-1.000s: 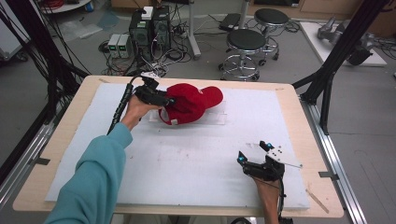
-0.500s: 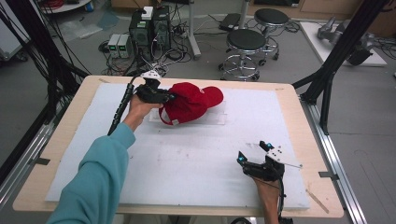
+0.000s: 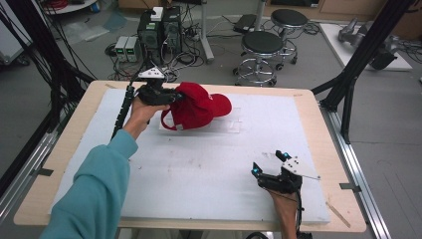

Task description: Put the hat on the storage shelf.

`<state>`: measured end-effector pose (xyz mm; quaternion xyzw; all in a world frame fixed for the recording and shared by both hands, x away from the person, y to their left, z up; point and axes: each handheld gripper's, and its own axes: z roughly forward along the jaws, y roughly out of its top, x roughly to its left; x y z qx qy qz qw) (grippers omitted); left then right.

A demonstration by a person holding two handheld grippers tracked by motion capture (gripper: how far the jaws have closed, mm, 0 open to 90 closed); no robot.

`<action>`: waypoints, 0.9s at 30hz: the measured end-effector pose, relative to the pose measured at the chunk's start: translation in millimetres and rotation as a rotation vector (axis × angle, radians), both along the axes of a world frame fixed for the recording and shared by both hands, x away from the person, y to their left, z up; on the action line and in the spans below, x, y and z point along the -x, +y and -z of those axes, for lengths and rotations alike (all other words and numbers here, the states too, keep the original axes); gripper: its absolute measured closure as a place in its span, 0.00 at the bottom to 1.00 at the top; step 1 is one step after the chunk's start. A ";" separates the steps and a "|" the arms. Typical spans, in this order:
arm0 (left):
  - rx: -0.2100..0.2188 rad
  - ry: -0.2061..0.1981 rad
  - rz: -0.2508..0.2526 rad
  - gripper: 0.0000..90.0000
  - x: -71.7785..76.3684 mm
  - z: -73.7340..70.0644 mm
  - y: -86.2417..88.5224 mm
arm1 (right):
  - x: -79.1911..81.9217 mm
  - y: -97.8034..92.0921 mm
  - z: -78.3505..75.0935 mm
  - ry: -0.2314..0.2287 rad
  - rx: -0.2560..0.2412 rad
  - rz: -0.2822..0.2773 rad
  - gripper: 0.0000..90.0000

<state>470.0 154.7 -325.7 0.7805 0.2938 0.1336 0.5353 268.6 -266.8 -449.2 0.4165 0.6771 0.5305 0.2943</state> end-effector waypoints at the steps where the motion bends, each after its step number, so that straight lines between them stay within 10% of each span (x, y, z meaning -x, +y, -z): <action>1: 0.002 -0.003 0.000 0.87 1.6 -2.6 2.1 | 0.0 0.0 -0.1 0.002 -0.005 -0.001 0.04; 27: 0.003 -0.088 0.126 0.87 64.5 -66.9 42.2 | -1.9 -1.1 -2.1 0.027 -0.029 -0.036 0.05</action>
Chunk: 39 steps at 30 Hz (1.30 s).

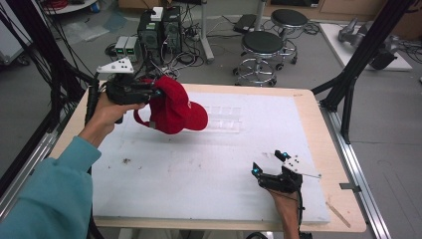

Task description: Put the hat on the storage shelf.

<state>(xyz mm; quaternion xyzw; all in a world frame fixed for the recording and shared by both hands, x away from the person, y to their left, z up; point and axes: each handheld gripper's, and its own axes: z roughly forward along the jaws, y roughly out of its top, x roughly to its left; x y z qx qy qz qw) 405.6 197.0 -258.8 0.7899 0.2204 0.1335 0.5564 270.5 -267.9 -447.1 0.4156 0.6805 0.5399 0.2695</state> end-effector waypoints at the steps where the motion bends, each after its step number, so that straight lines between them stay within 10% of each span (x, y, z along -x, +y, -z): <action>1: -0.007 0.003 0.011 0.87 2.6 -0.9 -0.7 | -1.0 0.3 -1.5 -0.003 0.002 -0.011 0.05; 20: -0.057 0.025 0.180 0.87 43.9 14.3 -17.4 | -15.2 43.6 -91.9 -0.089 0.019 -0.322 0.05; 39: -0.084 0.056 0.282 0.87 57.0 38.4 -40.4 | -47.7 105.2 -113.9 -0.030 0.097 -0.596 0.05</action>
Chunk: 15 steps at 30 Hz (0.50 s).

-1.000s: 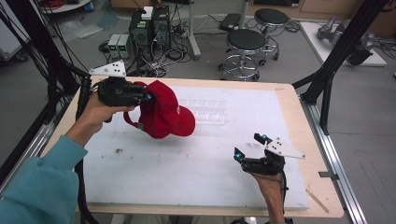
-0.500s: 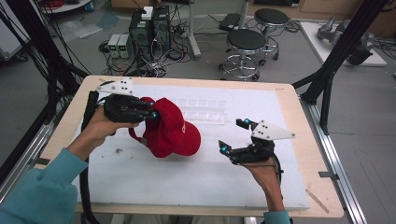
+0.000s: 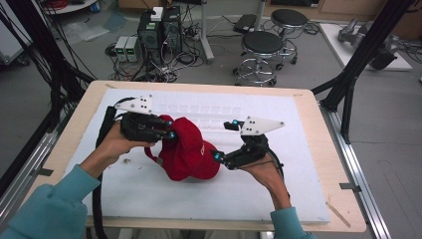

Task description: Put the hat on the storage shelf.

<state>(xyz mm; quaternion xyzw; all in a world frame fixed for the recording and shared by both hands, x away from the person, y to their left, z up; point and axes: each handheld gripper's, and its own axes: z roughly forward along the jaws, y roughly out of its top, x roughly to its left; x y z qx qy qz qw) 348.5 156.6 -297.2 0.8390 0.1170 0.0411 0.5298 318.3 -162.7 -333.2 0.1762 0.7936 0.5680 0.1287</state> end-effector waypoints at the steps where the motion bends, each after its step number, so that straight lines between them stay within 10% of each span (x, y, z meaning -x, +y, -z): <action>1: -0.003 0.000 0.005 0.87 0.7 -0.1 -0.8 | -1.4 2.8 -0.3 0.004 0.005 -0.011 0.05; 15: -0.002 0.004 0.044 0.87 5.4 0.7 -7.2 | -15.5 32.1 -3.5 0.044 0.062 -0.140 0.16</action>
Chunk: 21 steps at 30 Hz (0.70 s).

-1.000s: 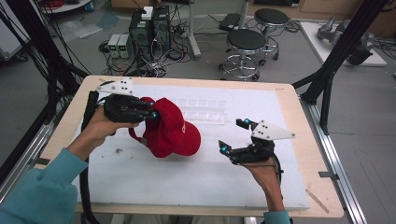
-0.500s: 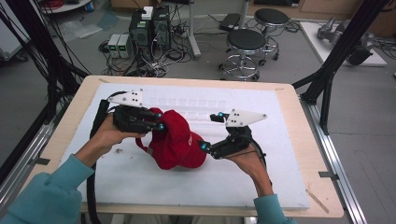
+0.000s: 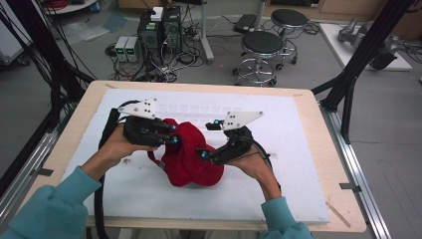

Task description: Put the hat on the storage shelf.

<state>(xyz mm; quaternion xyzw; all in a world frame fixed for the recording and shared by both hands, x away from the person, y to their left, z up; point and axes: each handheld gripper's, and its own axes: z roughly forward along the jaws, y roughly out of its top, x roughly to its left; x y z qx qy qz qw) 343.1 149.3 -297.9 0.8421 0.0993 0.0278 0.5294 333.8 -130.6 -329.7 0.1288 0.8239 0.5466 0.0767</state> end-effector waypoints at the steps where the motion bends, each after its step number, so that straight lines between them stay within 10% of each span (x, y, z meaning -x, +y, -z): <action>1: -0.009 -0.005 0.005 0.87 -0.8 -0.2 0.9 | 0.0 0.0 0.0 0.000 0.000 0.000 0.16; 12: 0.005 -0.010 0.056 0.87 0.0 -1.9 -3.7 | -3.2 8.7 3.3 0.039 0.000 -0.073 0.24; 21: 0.004 -0.009 0.054 0.87 -0.3 -3.3 -5.6 | -2.5 10.2 1.9 0.043 0.010 -0.105 0.62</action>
